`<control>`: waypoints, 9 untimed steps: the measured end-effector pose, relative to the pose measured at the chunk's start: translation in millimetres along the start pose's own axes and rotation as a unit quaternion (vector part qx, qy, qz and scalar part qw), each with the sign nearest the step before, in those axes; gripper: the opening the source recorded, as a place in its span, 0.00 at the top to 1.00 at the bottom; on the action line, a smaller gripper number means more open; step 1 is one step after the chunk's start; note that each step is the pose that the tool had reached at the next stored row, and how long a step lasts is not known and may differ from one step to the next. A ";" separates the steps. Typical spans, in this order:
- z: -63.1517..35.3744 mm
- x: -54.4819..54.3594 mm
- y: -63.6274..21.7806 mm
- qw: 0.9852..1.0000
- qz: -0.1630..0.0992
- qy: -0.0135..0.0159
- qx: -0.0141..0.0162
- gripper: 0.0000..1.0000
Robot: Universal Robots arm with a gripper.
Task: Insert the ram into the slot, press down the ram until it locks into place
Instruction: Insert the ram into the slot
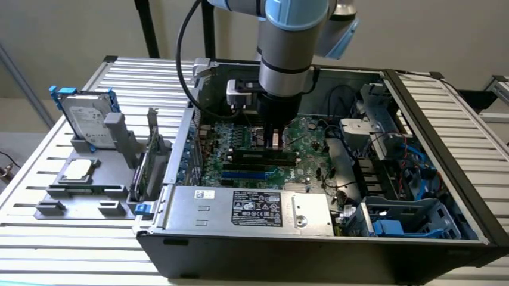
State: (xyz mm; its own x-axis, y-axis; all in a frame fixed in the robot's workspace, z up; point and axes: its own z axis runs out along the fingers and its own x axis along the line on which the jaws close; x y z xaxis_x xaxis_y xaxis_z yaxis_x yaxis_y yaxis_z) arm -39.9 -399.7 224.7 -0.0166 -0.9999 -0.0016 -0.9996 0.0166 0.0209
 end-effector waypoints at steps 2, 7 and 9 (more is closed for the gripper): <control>0.4 0.0 0.0 1.000 0.000 0.000 0.000 0.87; 1.2 0.0 0.0 1.000 0.001 0.000 0.000 0.87; 1.4 0.0 0.0 1.000 0.001 0.000 0.000 0.87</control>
State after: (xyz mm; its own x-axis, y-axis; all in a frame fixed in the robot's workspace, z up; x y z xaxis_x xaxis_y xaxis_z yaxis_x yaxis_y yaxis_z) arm -39.9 -399.7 223.3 -0.0190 -0.9998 -0.0015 -0.9996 0.0190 0.0209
